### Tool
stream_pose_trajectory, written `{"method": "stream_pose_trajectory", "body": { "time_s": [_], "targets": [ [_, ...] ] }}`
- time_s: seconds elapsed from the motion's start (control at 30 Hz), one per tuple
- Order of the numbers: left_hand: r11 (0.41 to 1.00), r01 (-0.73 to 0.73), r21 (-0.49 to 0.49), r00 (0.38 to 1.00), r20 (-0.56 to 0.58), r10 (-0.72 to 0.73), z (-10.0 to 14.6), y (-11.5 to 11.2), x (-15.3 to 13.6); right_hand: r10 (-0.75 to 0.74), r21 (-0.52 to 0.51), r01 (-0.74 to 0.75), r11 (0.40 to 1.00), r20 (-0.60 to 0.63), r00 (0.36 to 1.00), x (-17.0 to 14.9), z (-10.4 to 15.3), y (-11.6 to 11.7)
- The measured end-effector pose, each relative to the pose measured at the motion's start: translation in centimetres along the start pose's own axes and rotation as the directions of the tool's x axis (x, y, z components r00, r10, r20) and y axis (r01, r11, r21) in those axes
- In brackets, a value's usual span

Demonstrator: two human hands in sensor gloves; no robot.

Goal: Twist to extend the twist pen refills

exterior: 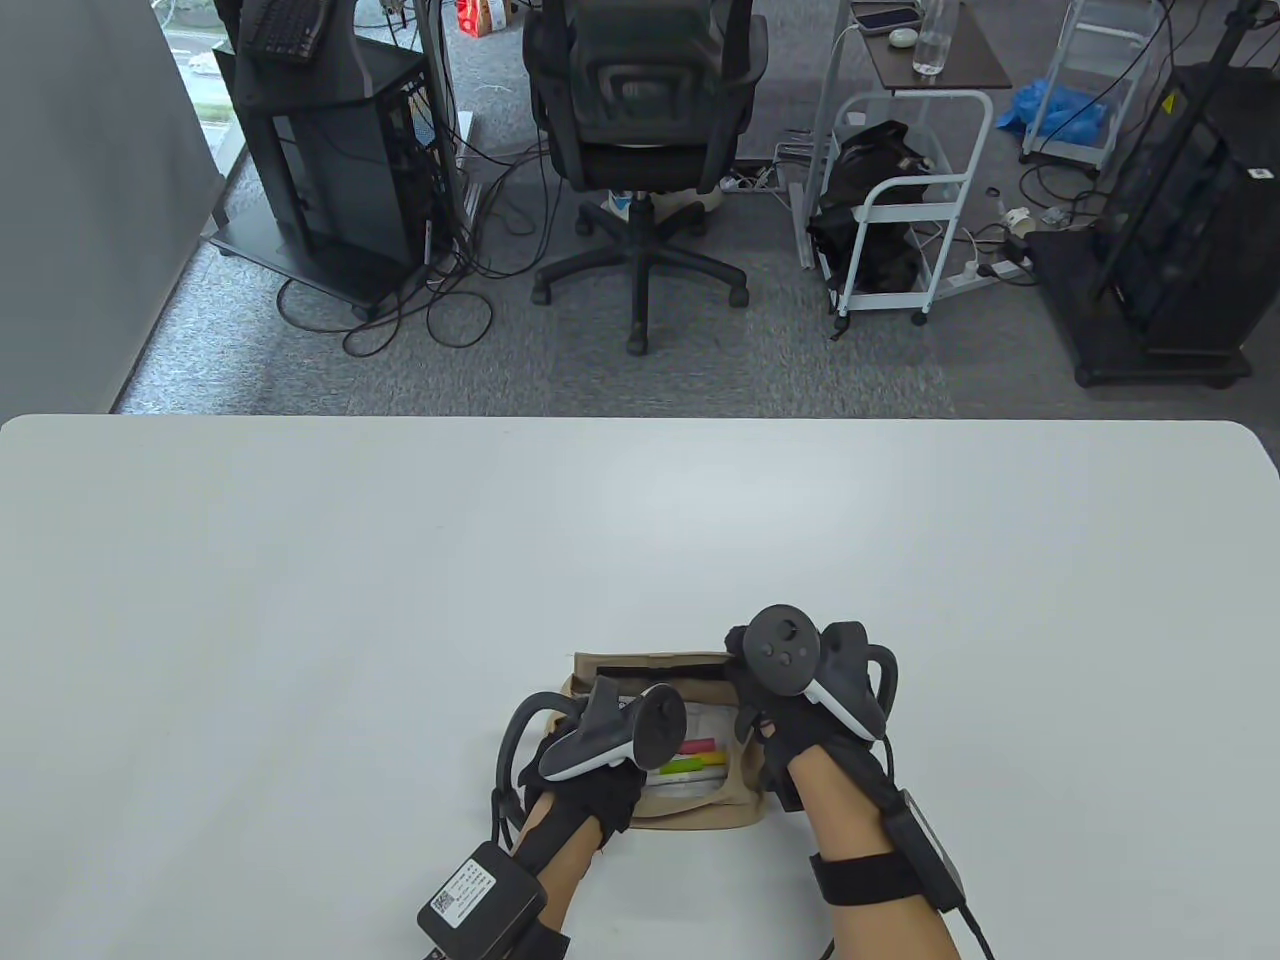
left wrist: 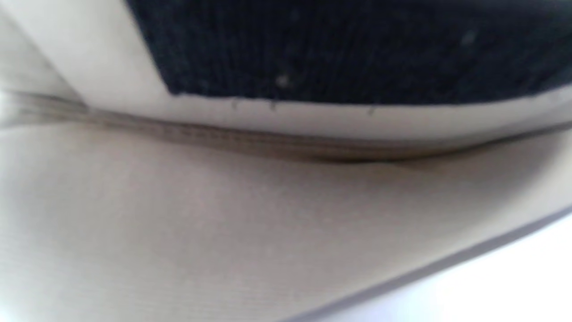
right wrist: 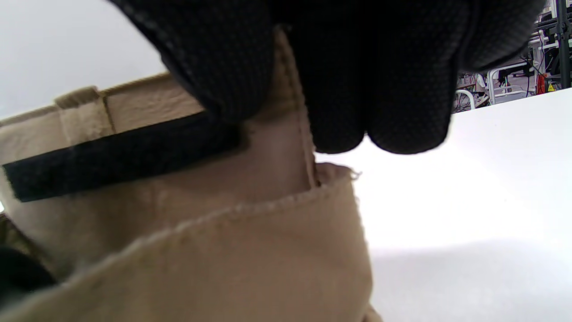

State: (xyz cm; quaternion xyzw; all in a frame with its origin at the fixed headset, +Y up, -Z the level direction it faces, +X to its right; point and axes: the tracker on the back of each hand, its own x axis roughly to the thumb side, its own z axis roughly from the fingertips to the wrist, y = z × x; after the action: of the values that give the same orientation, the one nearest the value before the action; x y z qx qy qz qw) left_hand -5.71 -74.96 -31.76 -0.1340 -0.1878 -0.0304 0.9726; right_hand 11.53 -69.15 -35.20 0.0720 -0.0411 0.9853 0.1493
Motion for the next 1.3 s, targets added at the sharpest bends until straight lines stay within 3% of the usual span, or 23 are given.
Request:
{"method": "stream_pose_trajectory", "body": {
  "time_s": [0.1,0.93,1.07,1.17,1.3],
  "targets": [
    [0.999,0.004,-0.048,1.0,-0.005,-0.004,0.0,-0.2,0.2,0.009,-0.003,-0.009,1.0,0.002,1.0,0.1,0.0,0.0],
    [0.986,0.127,0.104,0.989,0.067,-0.135,0.4,-0.4,1.3,0.023,-0.015,-0.023,1.0,-0.003,1.0,0.2,0.1,0.1],
    [0.992,0.055,0.11,0.997,0.053,-0.061,0.5,-0.3,0.4,0.013,-0.013,-0.013,1.0,0.004,1.0,0.2,0.1,0.1],
    [0.985,-0.106,0.137,0.993,0.072,0.097,0.9,0.3,-0.8,0.003,-0.01,-0.003,1.0,0.008,1.0,0.2,0.0,0.1],
    [0.884,-0.417,0.213,0.907,0.161,0.389,2.2,1.7,-3.1,0.004,-0.011,-0.004,1.0,0.01,1.0,0.2,0.0,0.0]
  ]
}}
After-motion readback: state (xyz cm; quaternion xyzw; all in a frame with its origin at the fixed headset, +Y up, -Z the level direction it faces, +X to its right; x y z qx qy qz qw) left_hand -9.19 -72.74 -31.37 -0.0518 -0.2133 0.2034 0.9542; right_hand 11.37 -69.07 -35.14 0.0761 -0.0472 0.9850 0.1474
